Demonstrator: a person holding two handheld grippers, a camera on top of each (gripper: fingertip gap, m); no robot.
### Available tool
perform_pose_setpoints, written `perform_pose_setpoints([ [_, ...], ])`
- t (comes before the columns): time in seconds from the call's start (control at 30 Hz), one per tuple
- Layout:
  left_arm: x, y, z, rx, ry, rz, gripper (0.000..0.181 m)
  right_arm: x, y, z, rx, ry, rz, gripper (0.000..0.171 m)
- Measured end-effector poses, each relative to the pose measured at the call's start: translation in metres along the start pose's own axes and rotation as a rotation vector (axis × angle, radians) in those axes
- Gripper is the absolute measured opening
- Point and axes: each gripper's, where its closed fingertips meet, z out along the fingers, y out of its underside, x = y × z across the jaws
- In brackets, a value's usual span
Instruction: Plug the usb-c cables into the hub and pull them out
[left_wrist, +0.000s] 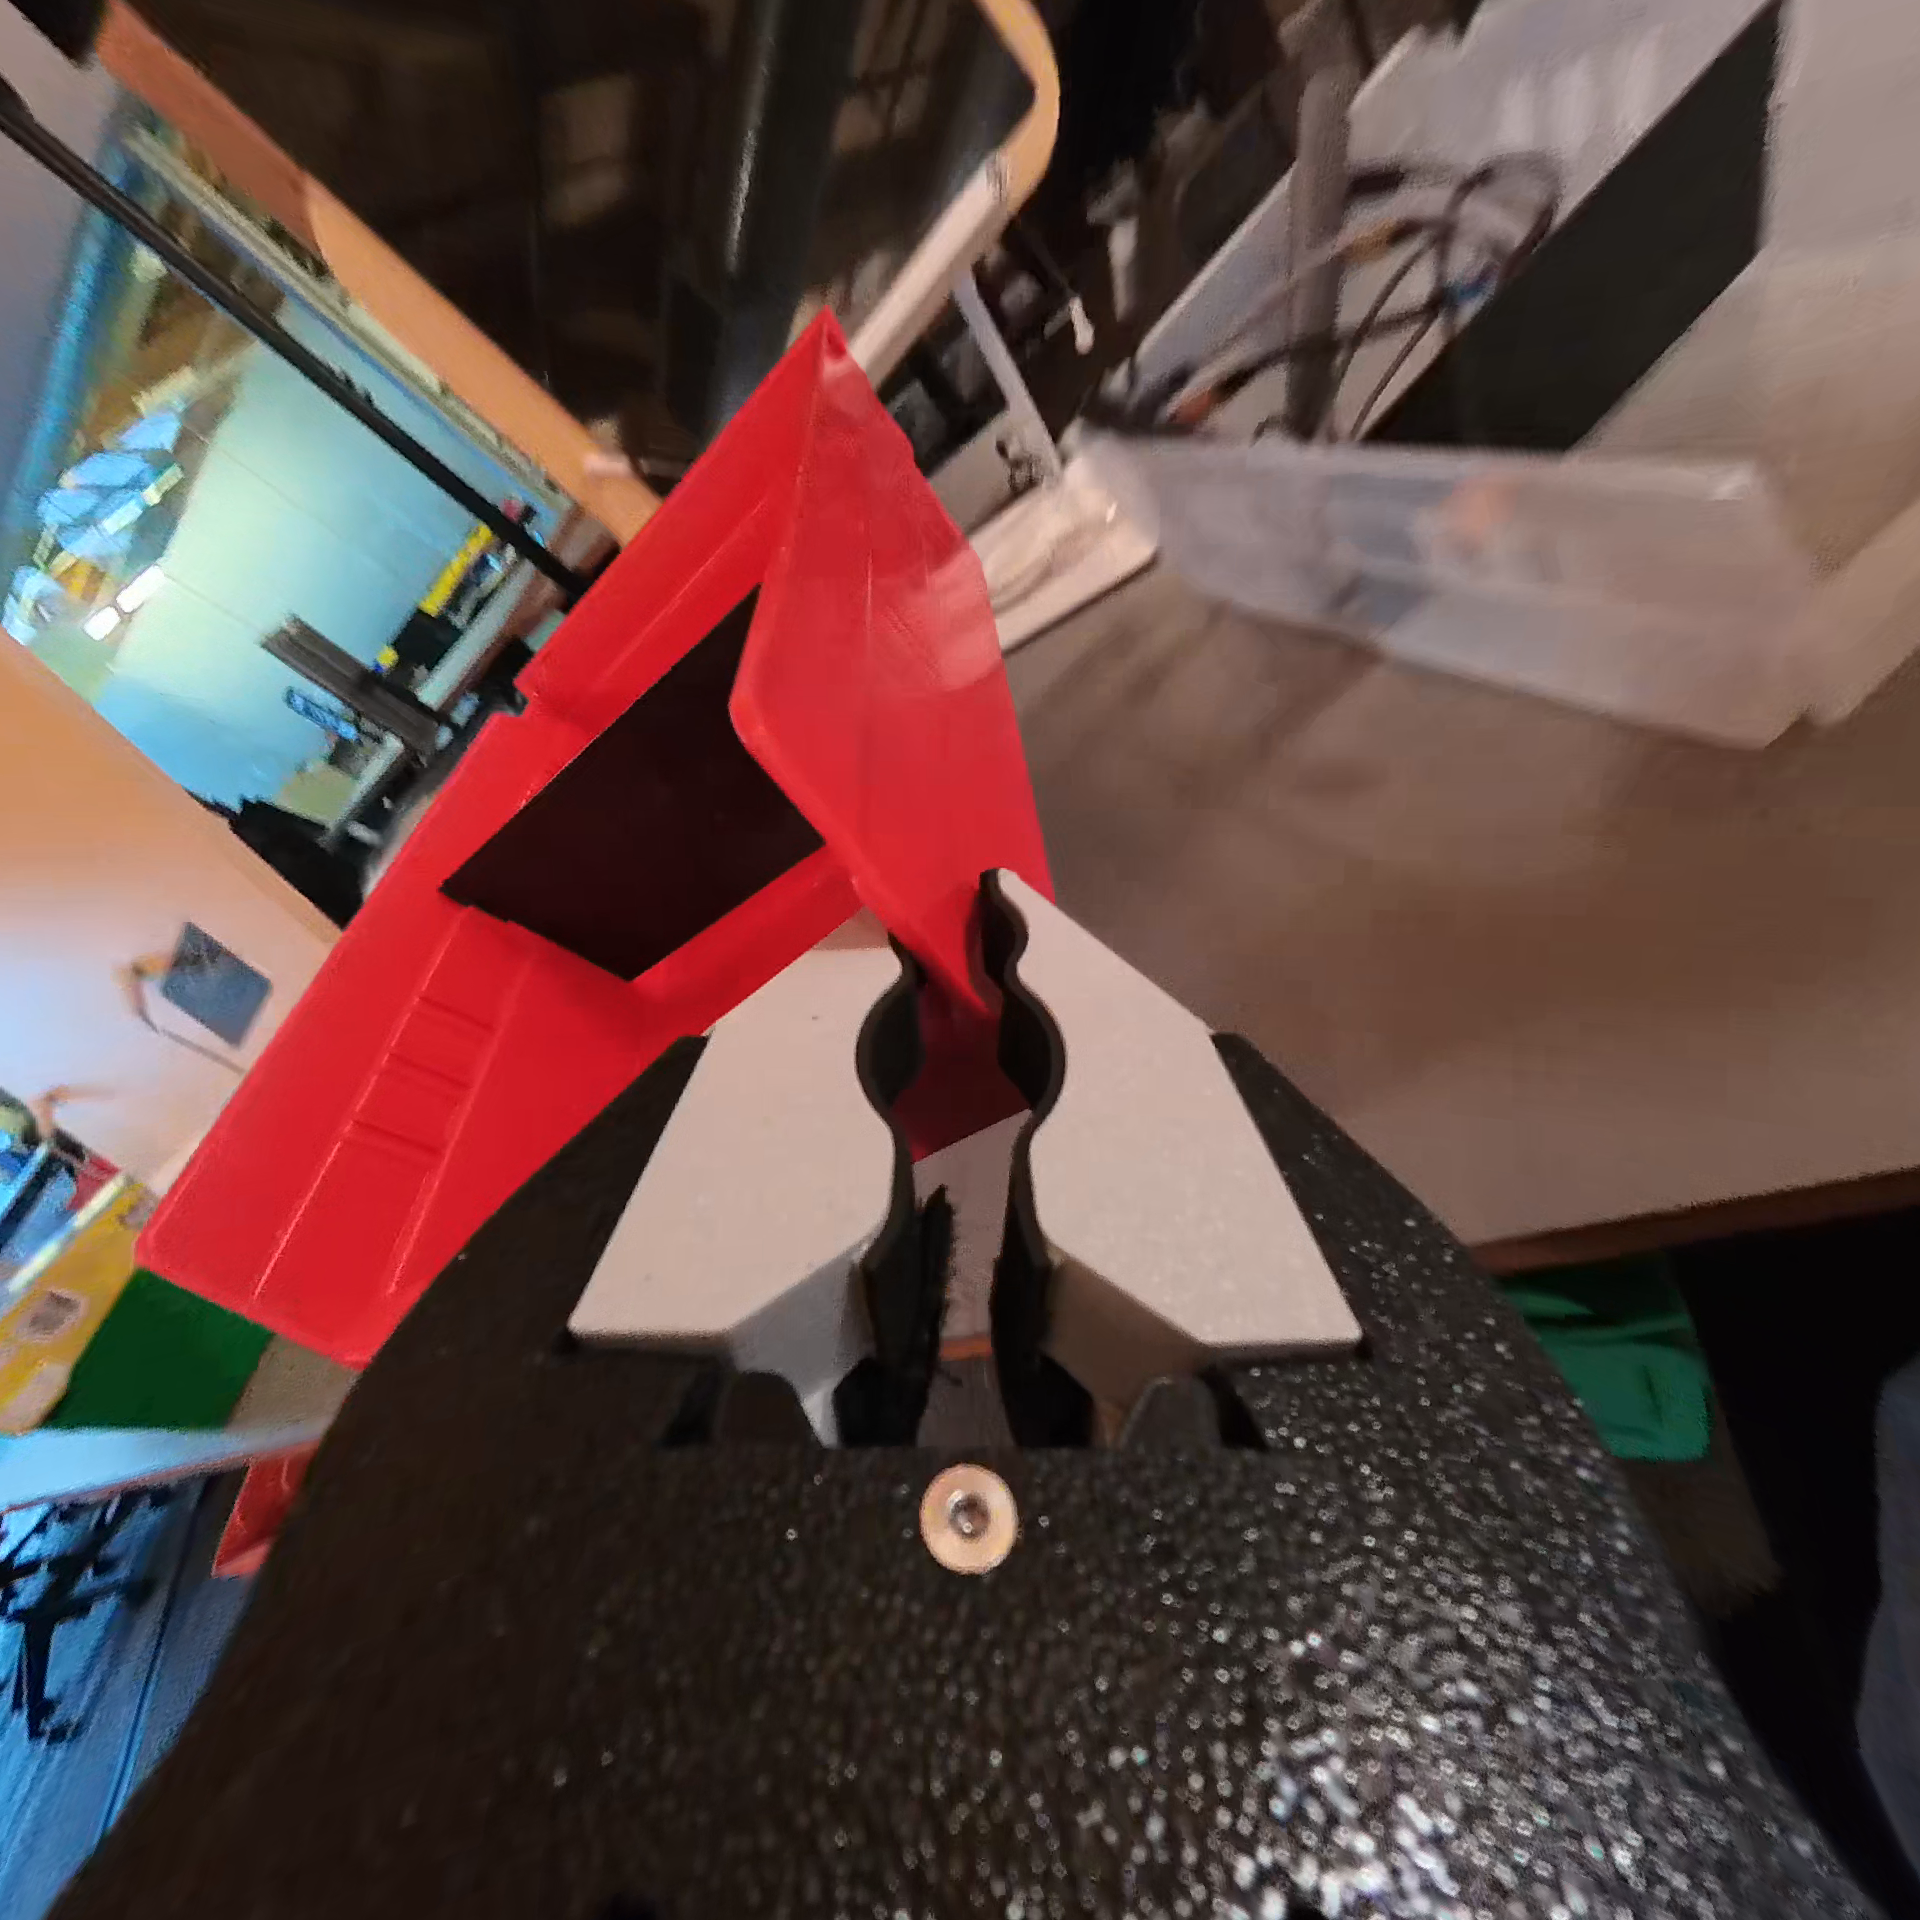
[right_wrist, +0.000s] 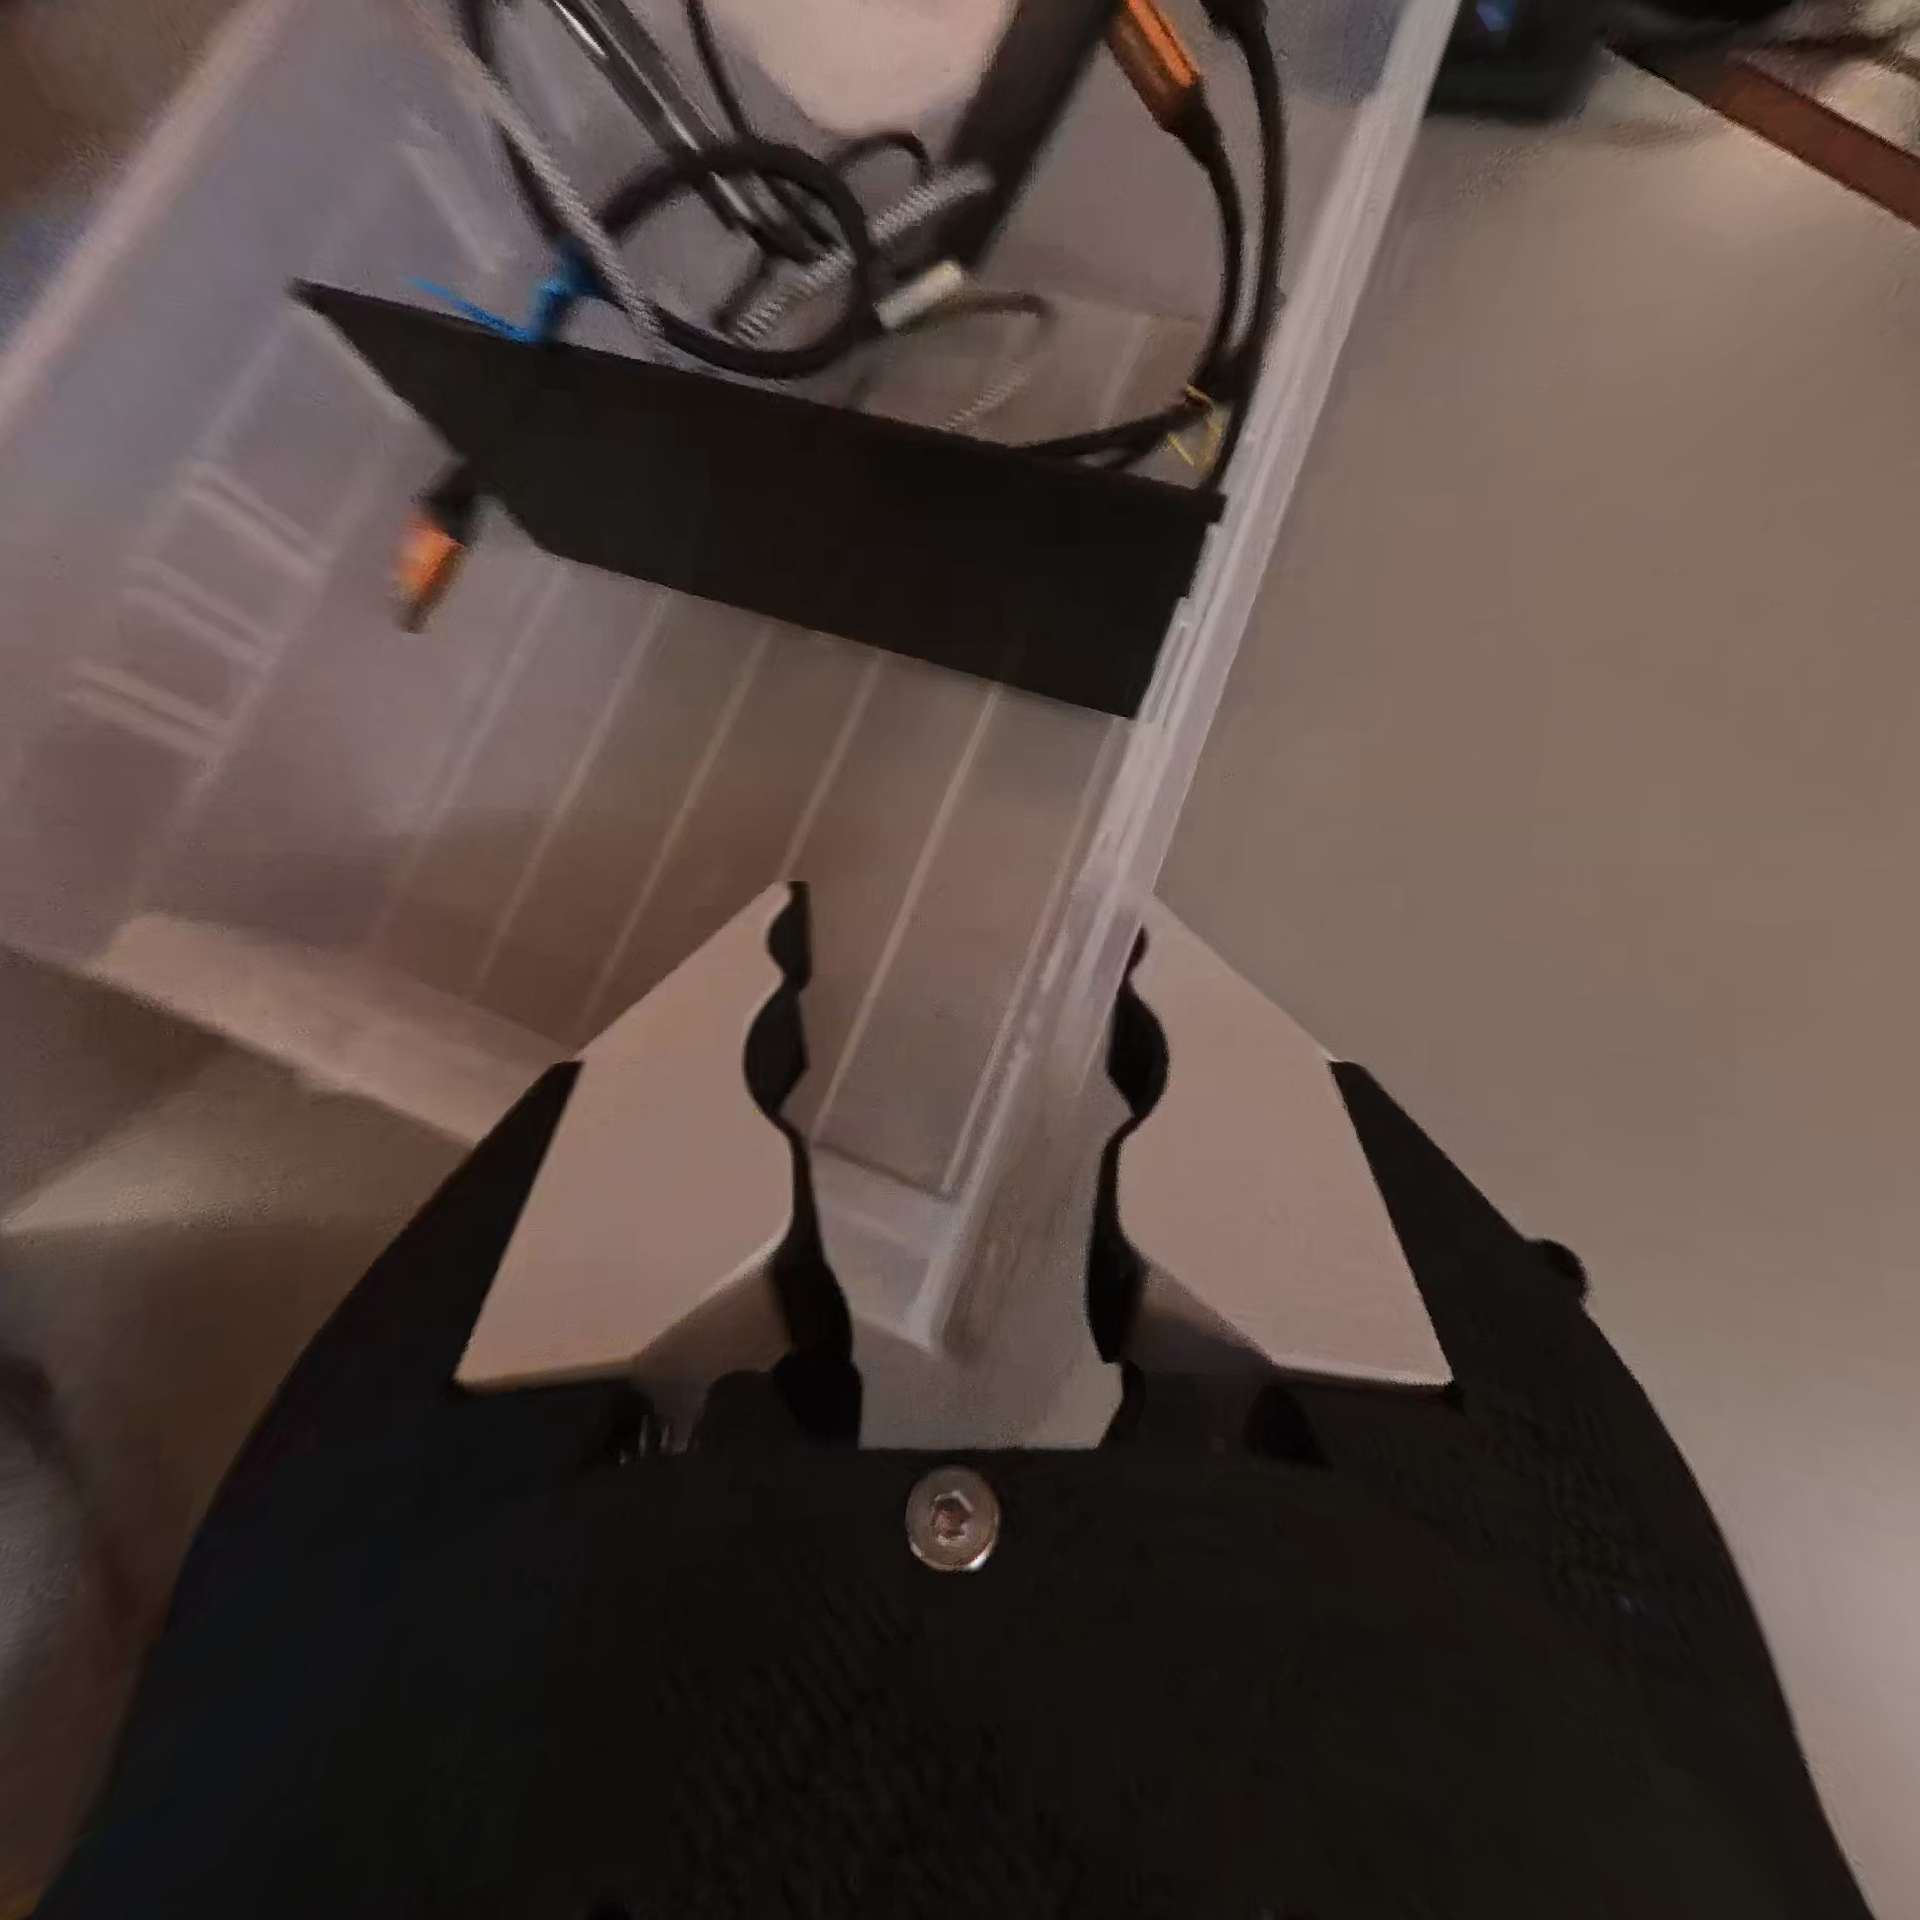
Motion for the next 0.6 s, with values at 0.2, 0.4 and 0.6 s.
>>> perform_pose_setpoints([
  [0.2,0.014,-0.087,-0.013,0.266,0.035,0.08,0.005,0.01,-0.03,-0.079,0.319,-0.008,0.001,0.078],
  [0.4,0.08,-0.197,-0.02,0.602,0.307,0.157,0.005,0.088,0.001,-0.224,0.599,0.381,-0.003,0.076],
  [0.6,0.202,-0.28,-0.029,0.827,0.686,0.273,0.007,0.13,0.091,-0.359,0.637,0.87,0.016,0.075],
])
